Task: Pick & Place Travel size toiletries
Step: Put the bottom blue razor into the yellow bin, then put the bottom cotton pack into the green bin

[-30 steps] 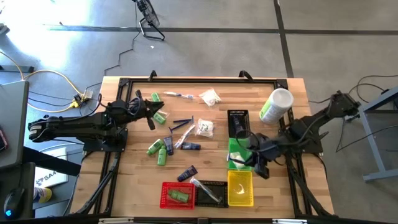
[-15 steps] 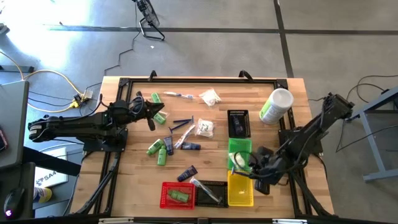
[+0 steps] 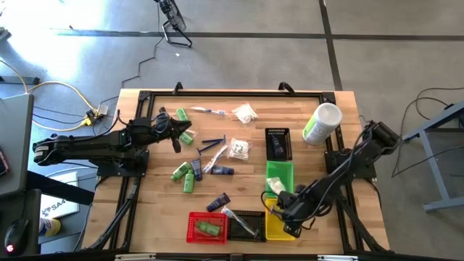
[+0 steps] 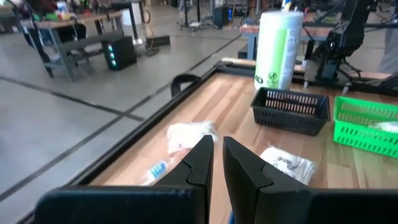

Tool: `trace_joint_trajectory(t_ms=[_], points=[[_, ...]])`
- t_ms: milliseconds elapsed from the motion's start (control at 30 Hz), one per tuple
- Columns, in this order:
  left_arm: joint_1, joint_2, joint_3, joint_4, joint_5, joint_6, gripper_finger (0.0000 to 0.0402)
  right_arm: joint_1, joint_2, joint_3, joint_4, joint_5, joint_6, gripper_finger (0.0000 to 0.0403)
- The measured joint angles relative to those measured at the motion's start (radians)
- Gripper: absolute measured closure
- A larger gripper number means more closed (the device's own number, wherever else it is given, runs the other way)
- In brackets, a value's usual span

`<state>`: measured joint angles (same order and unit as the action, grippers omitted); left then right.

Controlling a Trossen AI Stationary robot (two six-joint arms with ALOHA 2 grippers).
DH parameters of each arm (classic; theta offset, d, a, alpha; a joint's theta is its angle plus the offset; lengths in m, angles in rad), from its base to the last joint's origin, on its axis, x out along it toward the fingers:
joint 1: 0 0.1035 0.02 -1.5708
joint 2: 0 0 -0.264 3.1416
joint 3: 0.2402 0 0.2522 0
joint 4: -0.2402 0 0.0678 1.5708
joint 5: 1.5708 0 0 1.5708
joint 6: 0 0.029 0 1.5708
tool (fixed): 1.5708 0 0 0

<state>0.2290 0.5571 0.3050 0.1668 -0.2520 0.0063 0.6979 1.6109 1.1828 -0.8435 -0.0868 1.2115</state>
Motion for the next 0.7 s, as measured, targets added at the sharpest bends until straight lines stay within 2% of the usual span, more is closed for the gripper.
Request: trace_joint_trajectory(t_ms=[367,567,700], points=[[0.000,0.000,0.000,0.015,0.000,0.017,0.0371,0.000,0.025,0.000,0.021,-0.015,0.220,0.0361],[0.000,0.000,0.000,0.010,0.000,0.015,0.0371,0.000,0.025,0.000,0.021,0.027,0.243,0.0308],[0.000,0.000,0.000,0.002,0.000,0.011,0.0371,0.000,0.025,0.000,0.022,0.021,0.194,0.0261]])
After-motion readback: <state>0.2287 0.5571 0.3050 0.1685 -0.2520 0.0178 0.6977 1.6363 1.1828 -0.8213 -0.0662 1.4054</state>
